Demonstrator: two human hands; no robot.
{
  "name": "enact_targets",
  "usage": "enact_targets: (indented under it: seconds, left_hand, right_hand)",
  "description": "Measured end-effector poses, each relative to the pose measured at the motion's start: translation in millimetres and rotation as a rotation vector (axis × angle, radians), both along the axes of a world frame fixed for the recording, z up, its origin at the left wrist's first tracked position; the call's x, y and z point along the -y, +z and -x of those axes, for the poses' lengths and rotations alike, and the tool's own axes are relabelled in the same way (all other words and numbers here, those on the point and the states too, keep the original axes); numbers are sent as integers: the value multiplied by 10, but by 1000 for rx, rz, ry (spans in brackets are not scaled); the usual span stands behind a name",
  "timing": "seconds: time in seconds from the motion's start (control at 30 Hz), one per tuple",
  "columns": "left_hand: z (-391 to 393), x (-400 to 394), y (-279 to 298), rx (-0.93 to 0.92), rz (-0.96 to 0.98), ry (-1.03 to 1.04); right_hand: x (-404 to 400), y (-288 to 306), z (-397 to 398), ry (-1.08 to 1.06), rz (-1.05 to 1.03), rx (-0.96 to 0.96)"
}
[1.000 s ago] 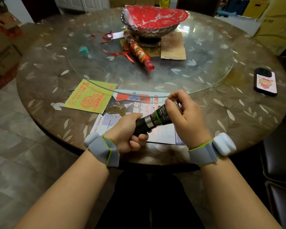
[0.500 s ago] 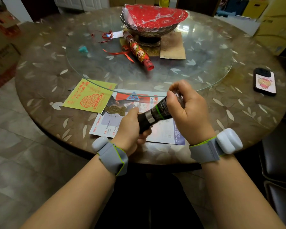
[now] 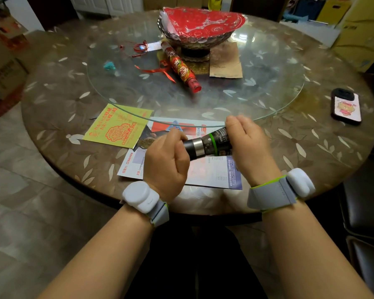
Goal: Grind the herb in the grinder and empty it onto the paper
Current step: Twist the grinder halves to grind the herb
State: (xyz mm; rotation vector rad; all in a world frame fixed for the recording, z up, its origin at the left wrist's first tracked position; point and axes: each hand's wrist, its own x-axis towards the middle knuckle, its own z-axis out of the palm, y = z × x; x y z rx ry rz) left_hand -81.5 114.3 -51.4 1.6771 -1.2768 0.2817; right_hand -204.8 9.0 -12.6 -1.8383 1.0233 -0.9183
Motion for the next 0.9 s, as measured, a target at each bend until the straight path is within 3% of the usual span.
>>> enact_targets:
  seconds: [0.07, 0.13, 0.23, 0.37, 0.4, 0.47, 0.6, 0.67, 0.77, 0.9]
  left_hand:
    - [-45, -8, -72, 68, 6, -13]
    - [-23, -16, -97, -45, -21, -9]
    - [71, 21, -86, -443, -21, 28]
    - [153, 116, 62, -1160, -120, 55]
    - [145, 129, 83, -1286, -150, 18]
    - [135, 140, 113, -1370, -170, -20]
    - [146, 123, 90, -1132, -146, 76]
    - [176, 82, 58, -888, -80, 92]
    - [132, 9, -14, -377, 46, 80]
    - [-1, -40, -30, -71, 38, 33]
  right_hand:
    - [22, -31, 4, 41, -94, -48]
    - [38, -27, 18, 75, -194, -131]
    - [7, 42, 45, 191, -355, -44]
    - [12, 83, 109, 412, -291, 155]
    - [15, 86, 123, 440, -252, 179]
    - [-2, 95, 129, 450, -165, 194]
    - [-23, 145, 111, 383, -187, 192]
    - [-29, 161, 96, 361, -237, 190]
    - [-59, 131, 58, 282, -345, 212]
    - [-110, 55, 29, 245, -472, 137]
